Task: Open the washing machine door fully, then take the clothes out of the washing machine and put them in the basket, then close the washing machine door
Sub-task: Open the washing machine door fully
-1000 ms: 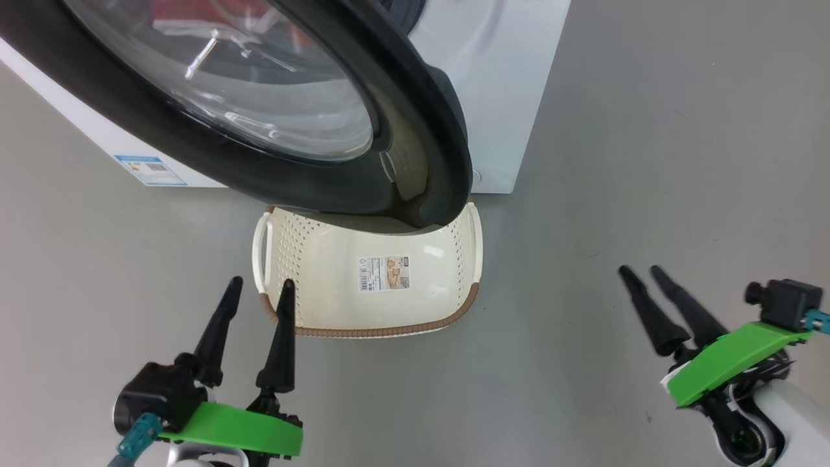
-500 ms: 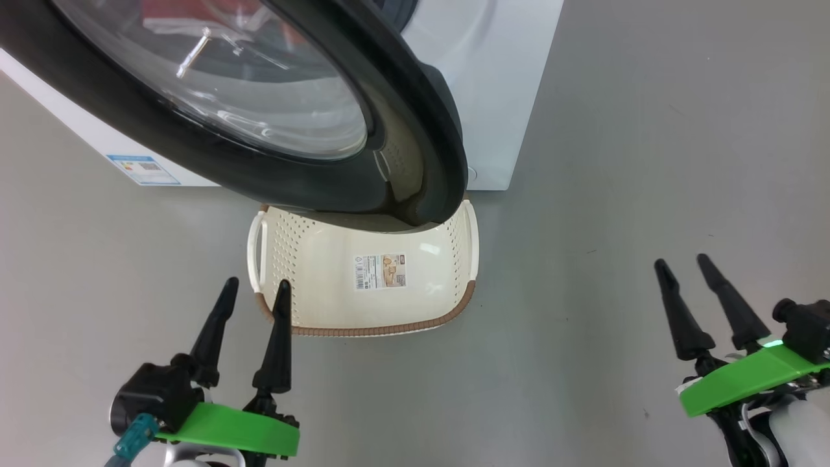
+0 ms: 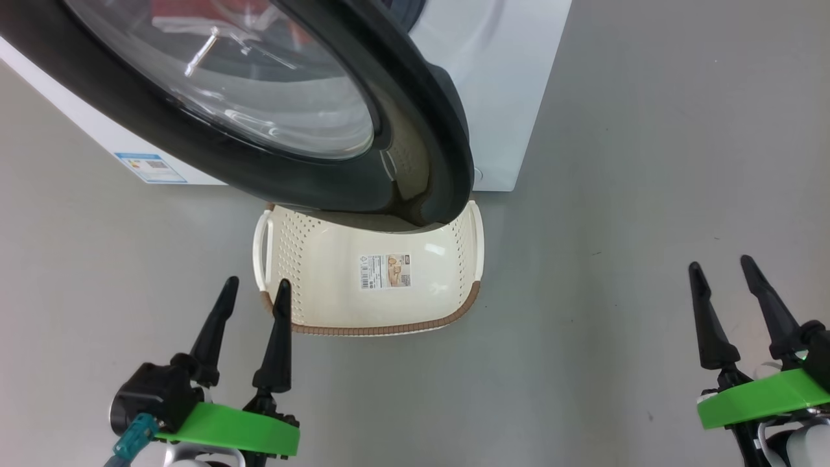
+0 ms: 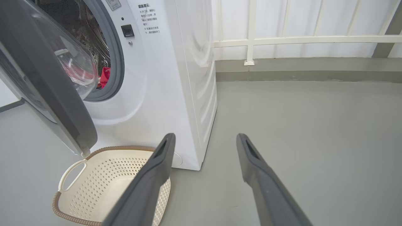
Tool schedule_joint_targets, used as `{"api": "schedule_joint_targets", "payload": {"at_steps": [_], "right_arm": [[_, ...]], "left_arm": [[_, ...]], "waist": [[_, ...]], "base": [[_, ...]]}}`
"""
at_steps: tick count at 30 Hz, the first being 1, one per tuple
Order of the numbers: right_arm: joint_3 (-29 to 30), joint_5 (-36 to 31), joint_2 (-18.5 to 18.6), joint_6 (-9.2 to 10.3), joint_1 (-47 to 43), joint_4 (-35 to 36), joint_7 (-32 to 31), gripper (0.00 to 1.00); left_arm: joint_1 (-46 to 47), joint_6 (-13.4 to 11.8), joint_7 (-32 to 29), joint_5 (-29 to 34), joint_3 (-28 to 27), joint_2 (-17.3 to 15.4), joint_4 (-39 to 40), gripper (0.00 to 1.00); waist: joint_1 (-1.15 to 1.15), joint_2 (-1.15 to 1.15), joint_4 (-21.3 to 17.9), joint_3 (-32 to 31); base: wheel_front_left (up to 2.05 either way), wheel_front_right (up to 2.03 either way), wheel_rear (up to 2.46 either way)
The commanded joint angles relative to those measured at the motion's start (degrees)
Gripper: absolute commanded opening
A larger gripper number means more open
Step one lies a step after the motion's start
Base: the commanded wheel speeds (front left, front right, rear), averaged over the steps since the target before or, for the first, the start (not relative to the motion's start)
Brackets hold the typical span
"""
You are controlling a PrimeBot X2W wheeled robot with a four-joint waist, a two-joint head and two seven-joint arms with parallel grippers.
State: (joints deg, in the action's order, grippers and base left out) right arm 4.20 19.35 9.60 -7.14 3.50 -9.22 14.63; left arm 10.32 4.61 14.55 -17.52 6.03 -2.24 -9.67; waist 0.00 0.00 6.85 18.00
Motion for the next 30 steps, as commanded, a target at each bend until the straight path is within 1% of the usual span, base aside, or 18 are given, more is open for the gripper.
{"api": "schedule_joint_targets", "payload": {"at_steps": [1, 5, 12, 27, 30], "right_arm": [[-0.6, -1.2, 0.2, -0.35, -1.0, 1.6, 0.4, 1.0], [1.0, -3.0, -1.1, -0.35, -2.0, 1.7, 0.4, 1.0], [1.9, -4.3, -2.0, -0.35, -2.5, 1.8, 0.4, 1.0], [1.5, -4.6, -2.4, -0.35, -2.1, 2.3, 0.4, 1.0], [0.4, -3.6, -2.5, -0.35, -1.8, 2.6, 0.4, 1.0]], "left_arm": [[-0.2, 0.2, 0.4, 0.7, -1.7, -0.6, 1.6, 1.0], [-0.3, 0.1, 0.4, 0.8, -1.7, -0.6, 1.8, 1.0], [-0.5, 0.0, 0.4, 0.9, -1.7, -0.6, 2.1, 1.0], [-0.4, 0.1, 0.4, 1.0, -1.6, -0.6, 2.3, 1.0], [-0.4, 0.1, 0.4, 1.0, -1.6, -0.6, 2.4, 1.0]], "waist": [[0.0, 0.0, 0.1, 0.0], [0.0, 0.0, 0.1, 0.0], [0.0, 0.0, 0.0, -0.1], [0.0, 0.0, -0.2, 0.1], [0.0, 0.0, -0.1, 0.1]], "base": [[0.0, 0.0, 0.0], [0.0, 0.0, 0.0], [0.0, 0.0, 0.0], [0.0, 0.0, 0.0], [0.0, 0.0, 0.0]]}}
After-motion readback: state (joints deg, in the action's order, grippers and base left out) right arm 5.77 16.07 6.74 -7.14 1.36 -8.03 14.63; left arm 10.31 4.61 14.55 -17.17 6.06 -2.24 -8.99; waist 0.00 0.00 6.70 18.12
